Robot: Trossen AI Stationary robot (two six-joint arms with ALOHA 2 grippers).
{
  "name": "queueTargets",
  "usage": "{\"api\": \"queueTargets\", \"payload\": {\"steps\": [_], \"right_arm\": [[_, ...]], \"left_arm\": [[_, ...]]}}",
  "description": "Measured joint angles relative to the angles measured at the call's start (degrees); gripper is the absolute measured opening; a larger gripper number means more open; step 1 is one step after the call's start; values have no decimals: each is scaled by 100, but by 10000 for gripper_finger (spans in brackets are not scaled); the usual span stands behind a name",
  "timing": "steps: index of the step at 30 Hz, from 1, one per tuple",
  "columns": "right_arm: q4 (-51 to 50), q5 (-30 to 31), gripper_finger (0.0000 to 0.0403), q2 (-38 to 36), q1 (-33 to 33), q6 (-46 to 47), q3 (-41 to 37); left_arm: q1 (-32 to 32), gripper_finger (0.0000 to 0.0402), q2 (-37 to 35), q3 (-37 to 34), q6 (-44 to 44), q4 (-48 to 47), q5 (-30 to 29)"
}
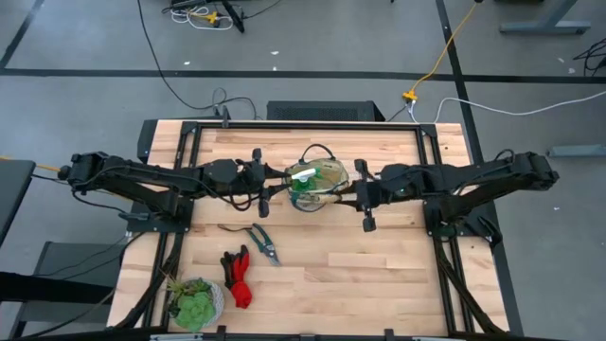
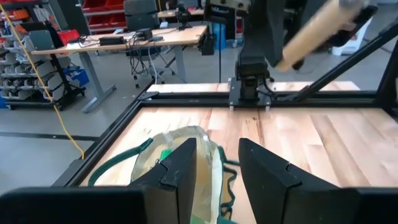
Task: Pick & Place Garden tools in Gardening bag
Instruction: Put the bottom brown hand rake into the gardening bag
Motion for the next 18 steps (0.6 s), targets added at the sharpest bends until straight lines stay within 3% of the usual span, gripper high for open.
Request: {"api": "queueTargets", "payload": {"steps": [10,18], "right_arm": [[1054,577,50,-85,-17,-135,0],[1317,662,53,-85,-17,-98,0]], "left_arm": [[0,126,0,0,89,680,3],[0,126,0,0,123,992,3]]}}
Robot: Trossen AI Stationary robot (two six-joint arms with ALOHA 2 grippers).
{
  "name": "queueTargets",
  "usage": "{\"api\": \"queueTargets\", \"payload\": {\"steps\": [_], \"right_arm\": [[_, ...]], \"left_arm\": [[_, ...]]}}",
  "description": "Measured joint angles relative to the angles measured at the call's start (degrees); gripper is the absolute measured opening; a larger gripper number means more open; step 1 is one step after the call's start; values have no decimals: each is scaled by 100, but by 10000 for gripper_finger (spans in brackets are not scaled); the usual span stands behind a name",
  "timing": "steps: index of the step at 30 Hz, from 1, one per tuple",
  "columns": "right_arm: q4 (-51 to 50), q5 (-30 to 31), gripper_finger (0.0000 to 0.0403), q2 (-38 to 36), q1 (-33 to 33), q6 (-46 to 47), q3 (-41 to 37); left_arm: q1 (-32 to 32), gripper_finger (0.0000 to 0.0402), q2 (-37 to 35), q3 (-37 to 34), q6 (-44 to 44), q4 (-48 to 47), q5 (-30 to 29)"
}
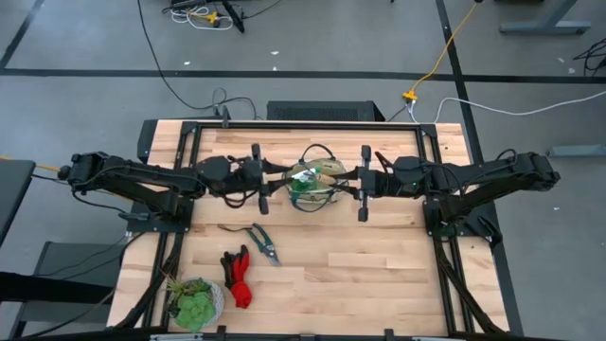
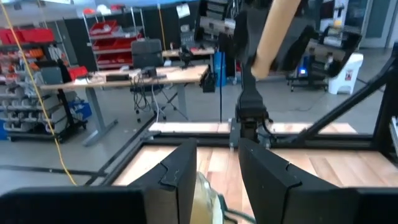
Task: Pick & Place Garden tools in Gardening bag
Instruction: Put the bottom brown hand rake into the gardening bag
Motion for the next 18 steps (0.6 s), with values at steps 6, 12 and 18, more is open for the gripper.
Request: {"api": "queueTargets", "payload": {"steps": [6,12,18], "right_arm": [[-17,0,50,0,0,79,0],[-22,-2,50,2,0,102,0],[-19,-4,51,2,0,103,0]], "left_arm": [[1,126,0,0,415,424,381],[7,141,-1,0,553,658,814],[7,200,0,0,526,808,820]]}}
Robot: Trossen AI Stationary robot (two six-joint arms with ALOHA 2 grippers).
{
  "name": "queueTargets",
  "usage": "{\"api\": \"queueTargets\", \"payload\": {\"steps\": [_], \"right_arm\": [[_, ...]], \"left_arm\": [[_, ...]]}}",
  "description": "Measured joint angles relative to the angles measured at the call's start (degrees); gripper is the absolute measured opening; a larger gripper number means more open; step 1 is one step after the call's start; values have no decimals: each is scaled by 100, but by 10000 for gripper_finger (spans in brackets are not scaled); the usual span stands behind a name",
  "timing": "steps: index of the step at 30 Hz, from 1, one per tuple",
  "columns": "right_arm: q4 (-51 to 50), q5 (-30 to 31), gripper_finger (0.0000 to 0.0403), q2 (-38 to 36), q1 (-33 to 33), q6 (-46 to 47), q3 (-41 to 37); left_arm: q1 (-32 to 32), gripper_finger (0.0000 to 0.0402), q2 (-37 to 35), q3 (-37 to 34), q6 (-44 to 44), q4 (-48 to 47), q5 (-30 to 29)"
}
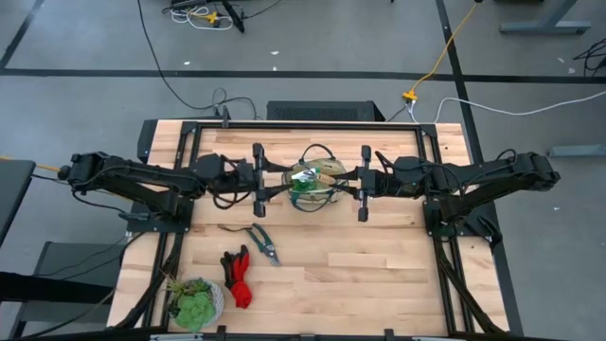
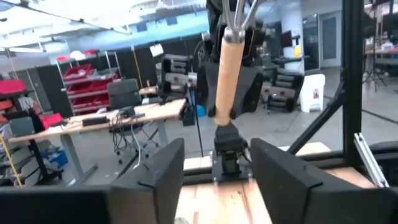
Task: Pick & Place Garden tools in Gardening bag
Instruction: Put the bottom brown hand rake into the gardening bag
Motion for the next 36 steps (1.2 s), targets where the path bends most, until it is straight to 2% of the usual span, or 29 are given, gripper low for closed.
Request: {"api": "queueTargets", "payload": {"steps": [4,8,14,25,36], "right_arm": [[-1,0,51,0,0,0,0],[-1,0,52,0,0,-1,0],[-5,-7,52,0,0,-24,0],[-11,-7,52,0,0,-2,0],[173,-7,52,0,0,-104,0]], "left_arm": [[0,236,-1,0,-44,292,-27],[0,253,-2,1,-84,408,-35],[-2,251,142,248,-151,367,-40],[-2,252,1059,1256,-101,140,275],[31,252,1610,1797,-89,83,283]]}}
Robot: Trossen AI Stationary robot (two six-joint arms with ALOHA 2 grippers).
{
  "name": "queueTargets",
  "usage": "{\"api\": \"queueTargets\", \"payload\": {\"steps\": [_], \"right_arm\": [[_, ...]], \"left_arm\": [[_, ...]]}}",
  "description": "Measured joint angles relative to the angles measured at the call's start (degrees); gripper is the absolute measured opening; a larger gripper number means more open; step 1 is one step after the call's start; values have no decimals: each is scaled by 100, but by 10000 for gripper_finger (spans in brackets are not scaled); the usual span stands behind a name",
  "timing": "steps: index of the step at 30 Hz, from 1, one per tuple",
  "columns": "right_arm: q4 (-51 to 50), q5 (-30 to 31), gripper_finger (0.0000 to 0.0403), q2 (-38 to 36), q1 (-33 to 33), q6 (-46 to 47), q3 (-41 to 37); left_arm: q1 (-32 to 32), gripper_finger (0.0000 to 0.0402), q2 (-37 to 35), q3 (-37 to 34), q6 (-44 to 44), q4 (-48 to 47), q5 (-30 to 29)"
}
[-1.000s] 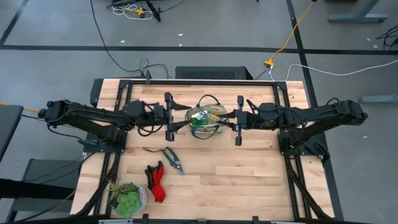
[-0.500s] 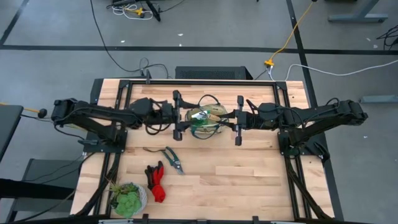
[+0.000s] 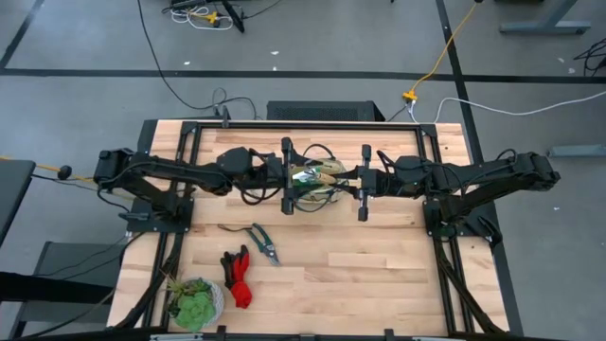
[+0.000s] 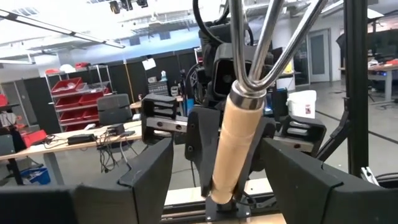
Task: Pick & Place Garden tools in Gardening bag
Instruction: Put the bottom brown hand rake into the gardening bag
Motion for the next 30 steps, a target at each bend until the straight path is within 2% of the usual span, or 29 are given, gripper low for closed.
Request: {"api": "queueTargets", "payload": {"steps": [5,15,30], "right_arm": [[38,1,52,0,0,-23,0],[27,0,52,0,0,-28,0],[17,-10,52,0,0,-28,0]], "left_arm": [[0,252,230,212,2,6,226],[0,245,235,230,94,40,240],[0,132,233,230,98,9,237]]}}
